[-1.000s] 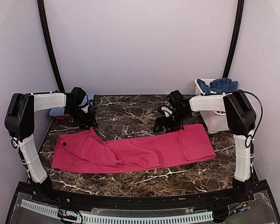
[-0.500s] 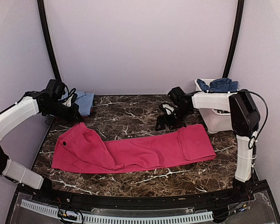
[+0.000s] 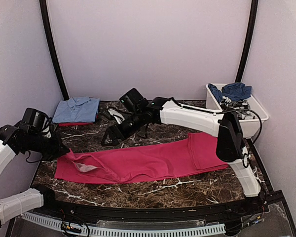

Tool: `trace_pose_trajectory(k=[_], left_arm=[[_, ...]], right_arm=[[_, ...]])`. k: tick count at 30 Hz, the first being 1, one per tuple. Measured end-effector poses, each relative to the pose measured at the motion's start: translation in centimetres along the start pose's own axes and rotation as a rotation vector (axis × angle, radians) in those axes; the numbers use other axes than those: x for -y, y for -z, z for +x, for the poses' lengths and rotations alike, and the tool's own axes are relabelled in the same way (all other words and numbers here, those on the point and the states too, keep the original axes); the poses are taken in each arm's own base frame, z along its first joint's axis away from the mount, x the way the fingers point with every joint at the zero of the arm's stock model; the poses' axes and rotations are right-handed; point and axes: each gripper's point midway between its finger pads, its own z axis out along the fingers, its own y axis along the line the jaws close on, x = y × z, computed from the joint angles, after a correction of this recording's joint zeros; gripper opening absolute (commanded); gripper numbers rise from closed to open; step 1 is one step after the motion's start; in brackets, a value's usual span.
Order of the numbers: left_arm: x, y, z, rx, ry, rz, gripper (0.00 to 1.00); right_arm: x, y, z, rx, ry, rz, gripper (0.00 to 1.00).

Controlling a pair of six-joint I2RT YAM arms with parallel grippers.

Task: Fold and stack the mixed laundry pile
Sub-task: Smooth out the 1/3-rectangle-folded trousers at the center of the board.

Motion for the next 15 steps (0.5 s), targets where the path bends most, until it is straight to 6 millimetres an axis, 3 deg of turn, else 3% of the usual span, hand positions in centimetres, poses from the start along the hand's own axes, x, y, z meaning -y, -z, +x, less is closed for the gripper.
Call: trace_pose_trajectory(k=[2,3,5,6,8,12,15], left_arm=[[-0.8,1.0,0.8,0.018,0.061,0.003,0.03],[-1.2,1.3,1.3,0.019,0.094,0.002,0.09],[-2.3,1.6,2.3,0.013,0.158,-0.012,0.44],[-2.8,1.7,2.6,0.013,0.186,-0.023,0.71],[-3.5,1.9,2.7,0.032,0.227,-0.052,0.83],[-4.2,1.8,1.1,0.065,0.268,-0.133,0.87],[-4.3,1.3,-1.9,0.103,0.312,-0.184,0.9]], right_arm=[[1.0,-2.7,2.4,-0.066,-0.029,-0.013,0.9],[1.5,-3.6,3.5,-0.094,-0.046,-0.014,0.9],[2.6,-5.1,5.9,-0.154,-0.083,-0.015,0.9],[2.9,-5.6,6.9,-0.178,-0.097,-0.017,0.9],[3.1,-6.0,8.0,-0.202,-0.11,-0.019,0.9],[1.9,-6.3,7.6,-0.186,-0.077,-0.03,0.9],[0.3,-6.4,7.7,-0.176,-0.025,-0.017,0.91]])
